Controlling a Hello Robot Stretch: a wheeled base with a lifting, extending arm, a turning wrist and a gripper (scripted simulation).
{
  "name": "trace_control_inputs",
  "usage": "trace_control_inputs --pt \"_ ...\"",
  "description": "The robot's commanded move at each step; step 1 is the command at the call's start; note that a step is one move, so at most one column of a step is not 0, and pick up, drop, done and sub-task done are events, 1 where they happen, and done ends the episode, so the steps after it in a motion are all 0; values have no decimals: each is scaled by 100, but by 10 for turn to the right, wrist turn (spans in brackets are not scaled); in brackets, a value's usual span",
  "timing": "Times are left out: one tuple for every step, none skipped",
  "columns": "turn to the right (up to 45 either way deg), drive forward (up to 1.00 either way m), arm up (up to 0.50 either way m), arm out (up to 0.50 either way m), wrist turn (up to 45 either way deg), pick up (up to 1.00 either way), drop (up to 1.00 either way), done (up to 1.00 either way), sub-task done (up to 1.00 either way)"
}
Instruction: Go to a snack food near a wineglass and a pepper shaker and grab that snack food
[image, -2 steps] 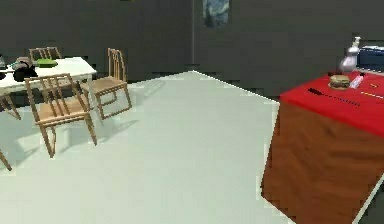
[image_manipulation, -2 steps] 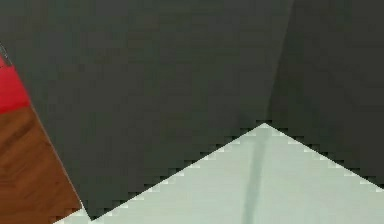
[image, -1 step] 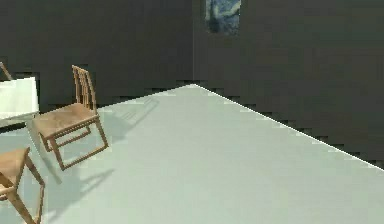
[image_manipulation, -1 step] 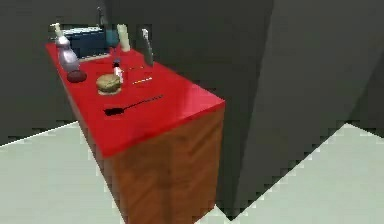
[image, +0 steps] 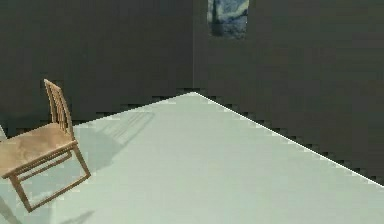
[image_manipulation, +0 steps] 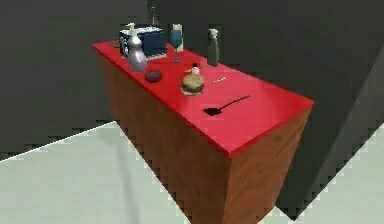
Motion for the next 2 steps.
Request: trace_control_inputs --pt "450 0 0 0 0 0 0 0 0" --pt "30 0 0 0 0 0 0 0 0"
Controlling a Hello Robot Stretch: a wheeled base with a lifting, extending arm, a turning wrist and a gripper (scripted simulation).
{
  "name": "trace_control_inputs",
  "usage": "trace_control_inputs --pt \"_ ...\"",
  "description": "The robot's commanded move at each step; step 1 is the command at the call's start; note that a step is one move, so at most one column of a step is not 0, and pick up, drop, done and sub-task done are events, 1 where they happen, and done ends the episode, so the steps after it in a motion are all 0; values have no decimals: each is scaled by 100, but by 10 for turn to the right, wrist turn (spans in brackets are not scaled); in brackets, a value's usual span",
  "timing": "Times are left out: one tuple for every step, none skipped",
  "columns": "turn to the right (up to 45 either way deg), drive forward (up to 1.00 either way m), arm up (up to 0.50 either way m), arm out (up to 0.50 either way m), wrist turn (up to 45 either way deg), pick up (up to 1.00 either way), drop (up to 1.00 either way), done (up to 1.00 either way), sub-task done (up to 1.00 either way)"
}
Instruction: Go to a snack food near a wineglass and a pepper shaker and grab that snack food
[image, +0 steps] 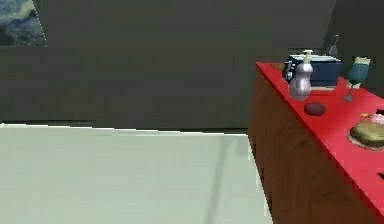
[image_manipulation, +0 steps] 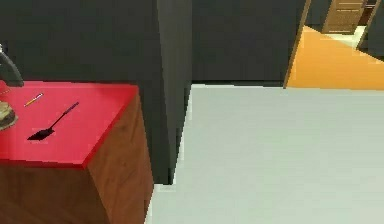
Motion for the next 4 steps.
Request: trace_control_inputs --pt "-450 0 0 0 0 0 0 0 0" --pt "-450 0 0 0 0 0 0 0 0" --pt "-390 0 0 0 0 0 0 0 0" --pt "0 20 0 0 0 0 0 0 0"
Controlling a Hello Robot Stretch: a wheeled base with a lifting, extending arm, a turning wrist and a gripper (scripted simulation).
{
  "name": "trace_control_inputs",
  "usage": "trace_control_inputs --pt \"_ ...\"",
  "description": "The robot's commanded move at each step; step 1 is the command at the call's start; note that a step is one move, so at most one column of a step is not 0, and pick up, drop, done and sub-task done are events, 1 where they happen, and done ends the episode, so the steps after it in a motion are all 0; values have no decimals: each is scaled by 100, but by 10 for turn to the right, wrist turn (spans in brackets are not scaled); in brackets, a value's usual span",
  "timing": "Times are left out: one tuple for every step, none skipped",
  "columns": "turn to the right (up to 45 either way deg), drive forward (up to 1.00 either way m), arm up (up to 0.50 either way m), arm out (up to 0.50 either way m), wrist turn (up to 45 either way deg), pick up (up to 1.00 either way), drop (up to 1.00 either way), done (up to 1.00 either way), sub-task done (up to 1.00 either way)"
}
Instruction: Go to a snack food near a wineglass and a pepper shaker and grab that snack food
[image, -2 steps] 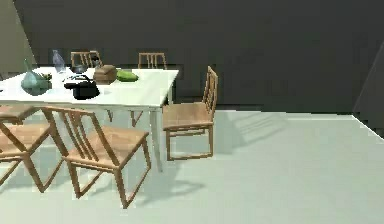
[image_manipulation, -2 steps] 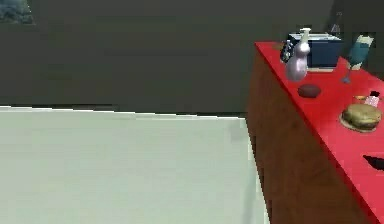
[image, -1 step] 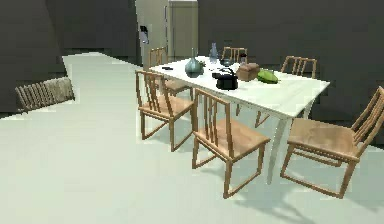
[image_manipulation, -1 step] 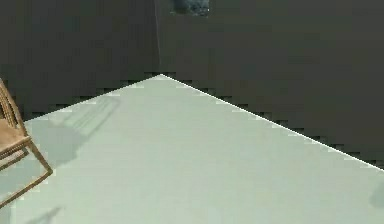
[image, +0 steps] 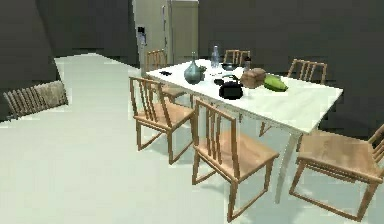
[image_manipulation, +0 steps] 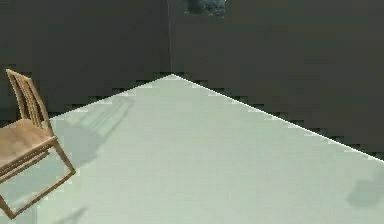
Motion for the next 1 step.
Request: trace_control_inputs --pt "450 0 0 0 0 0 0 0 0"
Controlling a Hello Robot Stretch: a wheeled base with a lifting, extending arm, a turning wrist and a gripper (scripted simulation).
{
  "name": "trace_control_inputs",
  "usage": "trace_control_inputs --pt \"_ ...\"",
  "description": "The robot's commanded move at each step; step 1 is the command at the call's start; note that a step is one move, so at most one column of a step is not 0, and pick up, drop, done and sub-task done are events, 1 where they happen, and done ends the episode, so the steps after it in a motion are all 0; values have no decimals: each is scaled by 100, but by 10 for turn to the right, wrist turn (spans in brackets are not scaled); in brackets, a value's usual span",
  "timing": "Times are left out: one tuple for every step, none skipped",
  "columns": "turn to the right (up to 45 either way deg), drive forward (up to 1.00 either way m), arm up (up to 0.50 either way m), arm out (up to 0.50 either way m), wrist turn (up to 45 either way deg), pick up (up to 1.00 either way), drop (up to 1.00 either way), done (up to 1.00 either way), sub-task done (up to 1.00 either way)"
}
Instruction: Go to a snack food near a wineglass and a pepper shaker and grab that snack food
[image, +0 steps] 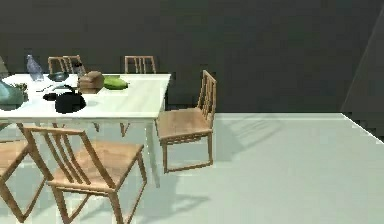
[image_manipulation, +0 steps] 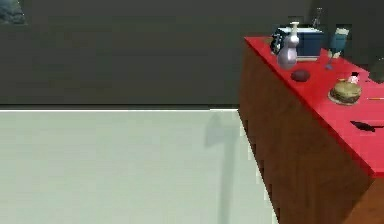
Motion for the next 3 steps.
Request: trace_control_inputs --pt "450 0 0 0 0 0 0 0 0" --pt "450 0 0 0 0 0 0 0 0" --pt "150 0 0 0 0 0 0 0 0"
